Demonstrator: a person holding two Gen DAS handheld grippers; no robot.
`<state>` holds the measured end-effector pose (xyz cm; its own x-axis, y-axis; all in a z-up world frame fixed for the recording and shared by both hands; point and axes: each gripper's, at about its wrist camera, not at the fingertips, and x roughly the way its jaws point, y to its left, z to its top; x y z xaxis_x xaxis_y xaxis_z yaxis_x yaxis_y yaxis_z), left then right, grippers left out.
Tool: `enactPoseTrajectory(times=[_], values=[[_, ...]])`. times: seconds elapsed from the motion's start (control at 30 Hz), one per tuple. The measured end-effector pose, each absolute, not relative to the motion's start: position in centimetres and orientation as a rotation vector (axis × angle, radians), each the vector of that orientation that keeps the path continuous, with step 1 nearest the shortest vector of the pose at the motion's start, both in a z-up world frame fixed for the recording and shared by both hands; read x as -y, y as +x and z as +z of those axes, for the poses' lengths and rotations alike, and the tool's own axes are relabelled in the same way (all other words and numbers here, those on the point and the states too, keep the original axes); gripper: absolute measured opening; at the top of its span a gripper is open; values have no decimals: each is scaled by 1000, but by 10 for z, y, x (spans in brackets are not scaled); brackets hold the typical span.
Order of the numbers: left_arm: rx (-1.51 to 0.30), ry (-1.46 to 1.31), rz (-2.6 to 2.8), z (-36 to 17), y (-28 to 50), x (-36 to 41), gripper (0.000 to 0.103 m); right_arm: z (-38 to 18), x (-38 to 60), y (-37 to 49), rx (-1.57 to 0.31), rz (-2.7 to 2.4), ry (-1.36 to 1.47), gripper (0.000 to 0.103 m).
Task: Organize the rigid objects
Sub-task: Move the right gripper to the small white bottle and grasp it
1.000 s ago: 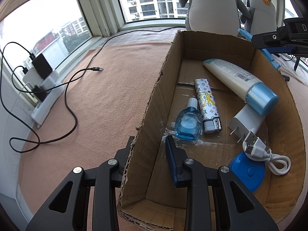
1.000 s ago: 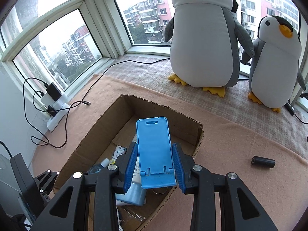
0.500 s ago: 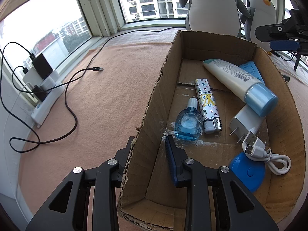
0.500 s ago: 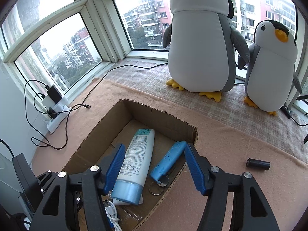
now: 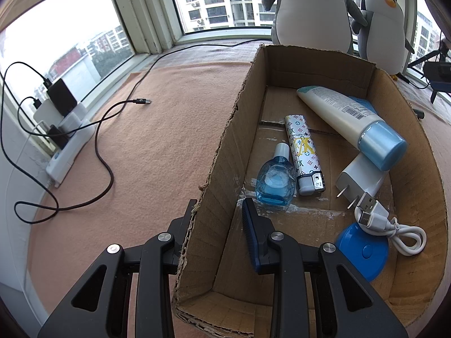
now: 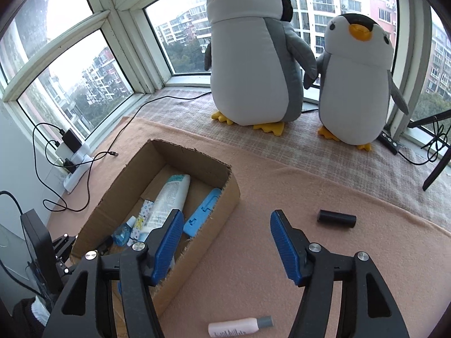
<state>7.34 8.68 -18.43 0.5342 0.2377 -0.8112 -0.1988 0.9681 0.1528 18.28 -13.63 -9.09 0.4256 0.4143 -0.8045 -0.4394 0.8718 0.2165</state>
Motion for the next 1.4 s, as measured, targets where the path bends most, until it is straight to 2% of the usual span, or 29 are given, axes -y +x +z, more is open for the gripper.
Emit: enactPoseTrajectory(times=[0.3,0.57,0.77,1.0,1.33,1.4], values=[[-973,45,261,-184,74,-86,28,-113,173,144,-1128,529,-69,60],[-973,46,260,-184,74,-86,28,-145,184,123,-1275,538,64,60],[-972,43,255,-185,74,-86,28,-163,185,125,-1360,535,206,51],[-972,39,253,-184,74,-86,28,-172,167,125,-1374,482,137,42],[-970,35,252,-185,74,-85,28,-174,141,130,-1334,402,-23,41],[-970,34,251,-185,73,-85,28,-174,138,133,-1326,385,-46,37]])
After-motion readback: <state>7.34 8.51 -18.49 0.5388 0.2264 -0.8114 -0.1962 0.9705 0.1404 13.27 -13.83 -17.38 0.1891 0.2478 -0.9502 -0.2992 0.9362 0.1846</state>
